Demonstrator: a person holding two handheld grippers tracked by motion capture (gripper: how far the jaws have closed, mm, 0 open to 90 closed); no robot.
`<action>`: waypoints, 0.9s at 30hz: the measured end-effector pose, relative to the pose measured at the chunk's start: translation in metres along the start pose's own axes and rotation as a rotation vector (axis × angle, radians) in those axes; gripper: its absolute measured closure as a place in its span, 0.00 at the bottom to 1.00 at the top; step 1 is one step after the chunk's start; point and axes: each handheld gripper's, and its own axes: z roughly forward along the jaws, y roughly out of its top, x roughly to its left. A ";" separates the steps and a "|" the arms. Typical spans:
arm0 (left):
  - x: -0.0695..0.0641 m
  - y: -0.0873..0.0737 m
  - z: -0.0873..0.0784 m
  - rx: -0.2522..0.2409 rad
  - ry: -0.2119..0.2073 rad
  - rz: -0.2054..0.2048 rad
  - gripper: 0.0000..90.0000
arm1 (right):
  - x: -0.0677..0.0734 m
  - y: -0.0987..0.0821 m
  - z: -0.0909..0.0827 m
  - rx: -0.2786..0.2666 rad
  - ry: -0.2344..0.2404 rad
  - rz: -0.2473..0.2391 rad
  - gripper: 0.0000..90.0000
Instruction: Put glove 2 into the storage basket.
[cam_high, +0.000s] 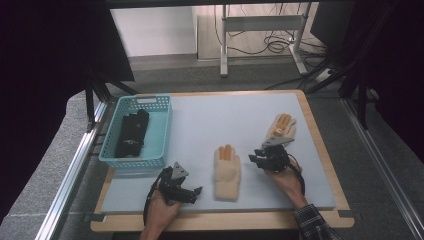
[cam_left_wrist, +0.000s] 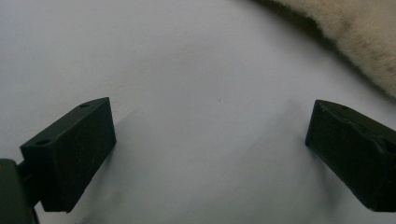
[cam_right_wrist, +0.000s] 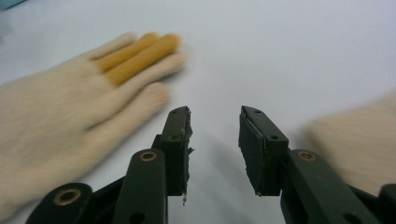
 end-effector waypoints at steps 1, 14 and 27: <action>0.000 0.000 0.000 0.000 0.000 0.000 0.02 | -0.005 0.000 -0.004 -0.009 -0.013 0.008 0.68; 0.000 0.000 0.000 0.000 -0.001 0.000 0.02 | -0.083 0.005 -0.023 -0.040 -0.230 0.099 0.57; 0.000 0.000 0.000 0.000 -0.001 0.000 0.02 | -0.104 0.008 0.023 0.024 -0.300 0.113 0.54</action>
